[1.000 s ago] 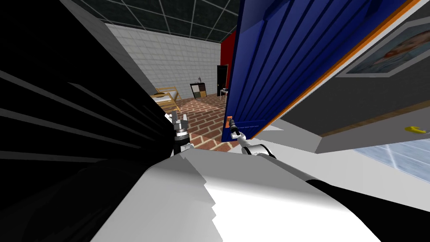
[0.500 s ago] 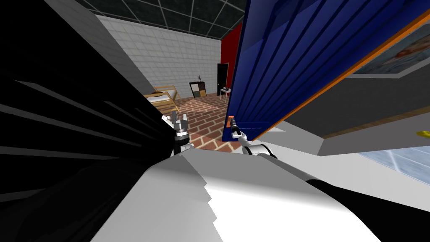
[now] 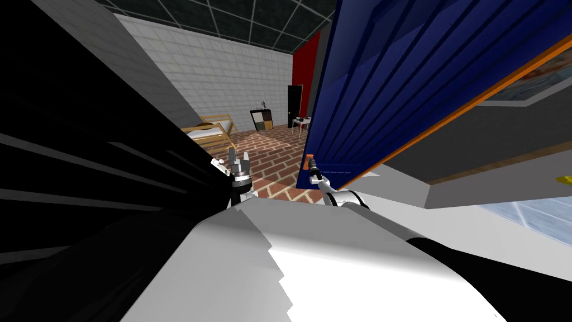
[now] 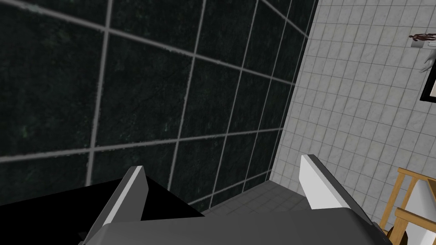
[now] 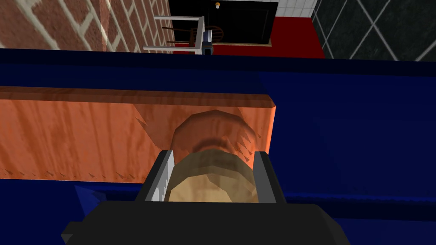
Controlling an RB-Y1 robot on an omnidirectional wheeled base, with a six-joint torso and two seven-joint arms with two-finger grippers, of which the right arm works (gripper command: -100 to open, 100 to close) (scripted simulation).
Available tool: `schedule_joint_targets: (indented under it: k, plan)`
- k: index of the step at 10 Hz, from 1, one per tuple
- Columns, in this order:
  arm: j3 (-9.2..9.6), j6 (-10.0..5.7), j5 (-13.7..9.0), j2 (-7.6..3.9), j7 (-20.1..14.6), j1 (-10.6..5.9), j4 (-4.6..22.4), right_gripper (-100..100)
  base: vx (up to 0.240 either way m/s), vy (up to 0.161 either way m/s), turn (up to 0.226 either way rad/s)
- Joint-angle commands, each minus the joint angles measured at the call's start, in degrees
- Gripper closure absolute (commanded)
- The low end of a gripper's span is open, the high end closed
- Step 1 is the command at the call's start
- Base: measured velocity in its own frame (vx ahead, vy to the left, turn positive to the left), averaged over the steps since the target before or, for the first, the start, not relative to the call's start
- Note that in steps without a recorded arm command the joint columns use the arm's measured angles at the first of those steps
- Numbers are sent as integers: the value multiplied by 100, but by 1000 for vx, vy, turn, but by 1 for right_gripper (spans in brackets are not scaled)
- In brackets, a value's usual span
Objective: Push the door open
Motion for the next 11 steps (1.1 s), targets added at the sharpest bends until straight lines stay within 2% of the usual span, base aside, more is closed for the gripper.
schedule_joint_targets:
  k: [1,3,5,8,9,10,11]
  plan:
    - [-20,228,-1,-57,24,205,-286,100,75,29,-13]
    - [-20,228,-1,-57,24,205,-486,100,-2,-16,16]
    - [-20,228,-1,-57,24,205,-486,100,-12,-9,7]
    - [-225,237,-86,-161,107,229,-475,100,132,126,-80]
    - [-261,239,-101,-178,122,233,-473,100,170,122,-55]
    - [-261,239,-101,-178,122,233,-363,100,117,59,-10]
    - [-261,239,-101,-178,122,233,-408,100,45,5,10]
